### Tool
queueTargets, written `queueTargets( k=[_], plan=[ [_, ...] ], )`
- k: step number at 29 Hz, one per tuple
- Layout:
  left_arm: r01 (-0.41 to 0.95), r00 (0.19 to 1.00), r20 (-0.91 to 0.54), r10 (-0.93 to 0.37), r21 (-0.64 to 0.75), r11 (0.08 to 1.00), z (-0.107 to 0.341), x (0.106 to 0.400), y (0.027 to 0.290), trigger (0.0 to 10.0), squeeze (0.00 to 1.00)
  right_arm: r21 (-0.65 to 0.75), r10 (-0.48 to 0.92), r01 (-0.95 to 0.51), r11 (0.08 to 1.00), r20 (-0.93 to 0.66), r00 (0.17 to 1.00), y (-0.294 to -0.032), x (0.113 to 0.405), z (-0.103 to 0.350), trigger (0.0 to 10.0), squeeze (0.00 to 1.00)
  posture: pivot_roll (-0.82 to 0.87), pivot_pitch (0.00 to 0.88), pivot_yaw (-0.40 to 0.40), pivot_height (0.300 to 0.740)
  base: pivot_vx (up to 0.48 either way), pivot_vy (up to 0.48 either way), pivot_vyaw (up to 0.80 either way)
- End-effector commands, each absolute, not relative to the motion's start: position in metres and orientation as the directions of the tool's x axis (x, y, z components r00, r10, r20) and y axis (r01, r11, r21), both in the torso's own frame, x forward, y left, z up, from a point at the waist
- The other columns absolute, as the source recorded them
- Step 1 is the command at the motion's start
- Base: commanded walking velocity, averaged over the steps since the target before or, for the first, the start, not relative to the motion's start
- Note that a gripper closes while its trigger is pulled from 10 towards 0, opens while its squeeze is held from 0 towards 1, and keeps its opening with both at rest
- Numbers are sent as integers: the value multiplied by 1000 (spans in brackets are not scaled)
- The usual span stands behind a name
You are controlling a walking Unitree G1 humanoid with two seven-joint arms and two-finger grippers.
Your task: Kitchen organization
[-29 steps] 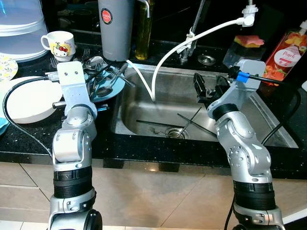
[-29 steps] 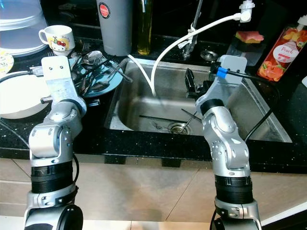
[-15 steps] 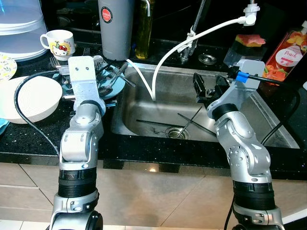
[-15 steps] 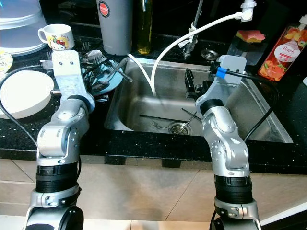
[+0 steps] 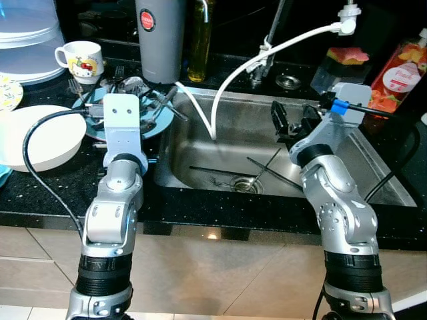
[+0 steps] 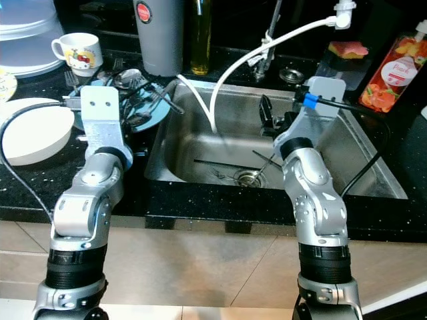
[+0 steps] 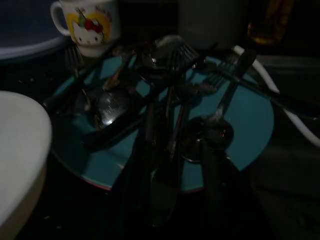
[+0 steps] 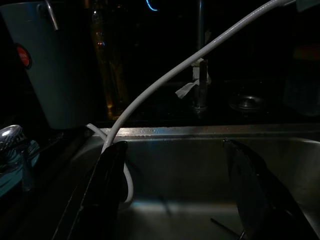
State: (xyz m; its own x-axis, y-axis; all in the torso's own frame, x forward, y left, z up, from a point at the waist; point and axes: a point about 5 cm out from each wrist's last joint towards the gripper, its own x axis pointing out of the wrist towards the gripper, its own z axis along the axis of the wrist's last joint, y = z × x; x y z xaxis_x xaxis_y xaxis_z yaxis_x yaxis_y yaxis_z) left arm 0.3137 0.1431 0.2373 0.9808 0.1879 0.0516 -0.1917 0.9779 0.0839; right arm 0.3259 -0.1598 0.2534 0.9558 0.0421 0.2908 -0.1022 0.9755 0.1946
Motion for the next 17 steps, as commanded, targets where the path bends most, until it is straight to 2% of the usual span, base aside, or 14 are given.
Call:
queueTargets(
  k=[1,2,4,5,8,10,17],
  plan=[
    [-190,981,43,187,108,976,234,311,143,10000,1000,199,32,-89,976,271,962,-161,326,249,10000,0,231,52,-80,740,0,0,0],
    [-196,981,31,194,111,974,233,309,144,10000,694,200,33,-90,976,270,962,-161,326,249,10000,0,230,53,-80,740,0,0,0],
    [-197,980,28,195,114,974,232,308,145,10000,694,200,34,-91,976,270,962,-161,326,249,10000,0,231,53,-80,740,0,0,0],
    [-197,980,23,196,115,974,231,307,145,10000,0,201,34,-91,975,270,962,-161,326,249,10000,0,230,54,-81,740,0,0,0],
    [-199,980,-2,200,108,974,228,306,145,10000,0,201,35,-91,975,269,962,-161,326,249,10000,0,230,54,-81,740,0,0,0],
    [-217,973,-69,221,54,975,222,306,146,10000,0,200,35,-92,975,269,962,-161,326,249,10000,0,227,54,-82,740,0,0,0],
    [-237,962,-144,230,-28,971,219,309,147,10000,0,199,35,-91,976,270,962,-161,327,249,10000,0,226,53,-83,740,0,0,0]
  ],
)
